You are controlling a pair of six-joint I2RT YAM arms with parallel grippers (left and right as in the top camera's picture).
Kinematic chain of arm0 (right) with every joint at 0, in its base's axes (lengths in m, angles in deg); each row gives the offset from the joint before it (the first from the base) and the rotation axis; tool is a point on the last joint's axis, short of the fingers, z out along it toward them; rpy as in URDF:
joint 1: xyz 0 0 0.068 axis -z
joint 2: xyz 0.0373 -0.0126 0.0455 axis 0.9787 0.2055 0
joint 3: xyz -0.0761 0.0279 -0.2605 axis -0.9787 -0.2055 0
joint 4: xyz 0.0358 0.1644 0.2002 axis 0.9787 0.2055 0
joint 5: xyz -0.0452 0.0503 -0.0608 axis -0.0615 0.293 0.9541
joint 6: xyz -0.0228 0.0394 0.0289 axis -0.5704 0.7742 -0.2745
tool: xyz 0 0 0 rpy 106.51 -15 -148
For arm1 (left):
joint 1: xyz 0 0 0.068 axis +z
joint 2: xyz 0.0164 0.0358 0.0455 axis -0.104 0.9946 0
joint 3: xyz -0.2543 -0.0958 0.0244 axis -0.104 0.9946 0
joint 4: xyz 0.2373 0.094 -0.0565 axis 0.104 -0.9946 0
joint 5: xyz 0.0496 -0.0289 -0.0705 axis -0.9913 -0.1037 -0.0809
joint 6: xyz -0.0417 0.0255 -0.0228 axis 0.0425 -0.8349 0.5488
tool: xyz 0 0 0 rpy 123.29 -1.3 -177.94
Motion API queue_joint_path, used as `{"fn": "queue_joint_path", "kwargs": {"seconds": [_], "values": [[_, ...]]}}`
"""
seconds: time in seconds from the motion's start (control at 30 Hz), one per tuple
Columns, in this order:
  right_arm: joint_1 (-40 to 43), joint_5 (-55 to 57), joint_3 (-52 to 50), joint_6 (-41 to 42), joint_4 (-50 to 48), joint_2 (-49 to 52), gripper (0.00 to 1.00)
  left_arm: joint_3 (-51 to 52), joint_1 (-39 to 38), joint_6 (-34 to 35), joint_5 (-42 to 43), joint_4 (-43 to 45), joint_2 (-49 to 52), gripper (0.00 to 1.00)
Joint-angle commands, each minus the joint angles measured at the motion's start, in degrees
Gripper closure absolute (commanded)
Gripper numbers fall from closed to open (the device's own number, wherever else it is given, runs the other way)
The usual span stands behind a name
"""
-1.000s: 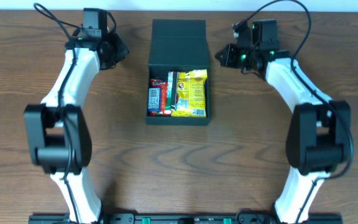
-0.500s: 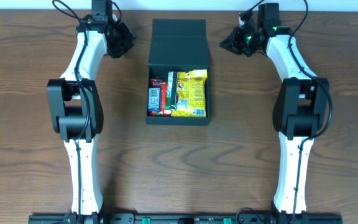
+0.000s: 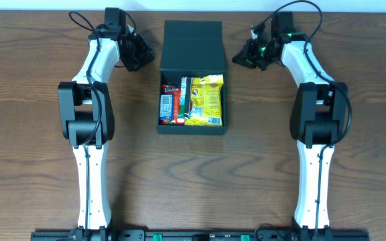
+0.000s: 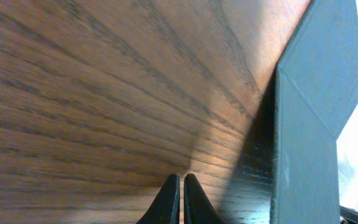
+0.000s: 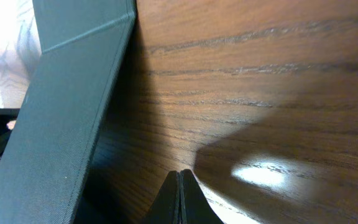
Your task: Pack container
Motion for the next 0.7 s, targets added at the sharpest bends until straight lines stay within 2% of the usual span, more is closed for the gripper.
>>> {"fn": "queue_joint_path", "kwargs": {"seconds": [0.0, 0.23, 0.67], "values": [[-1.2, -2.2, 0.6, 0.3, 0.2, 1.7, 0.99, -1.1, -0.4, -0.1, 1.8, 0.0, 1.1, 0.94], [-2.8, -6.3, 0.6, -1.0, -0.7, 2.7, 0.99, -1.1, -1.0, -2.1, 3.7, 0.4, 1.1, 0.94], [-2.5, -18.4, 0.7, -3.8, -8.9, 2.7, 0.99, -1.2, -1.4, -6.1, 10.2, 3.8, 1.1, 0.94]]}}
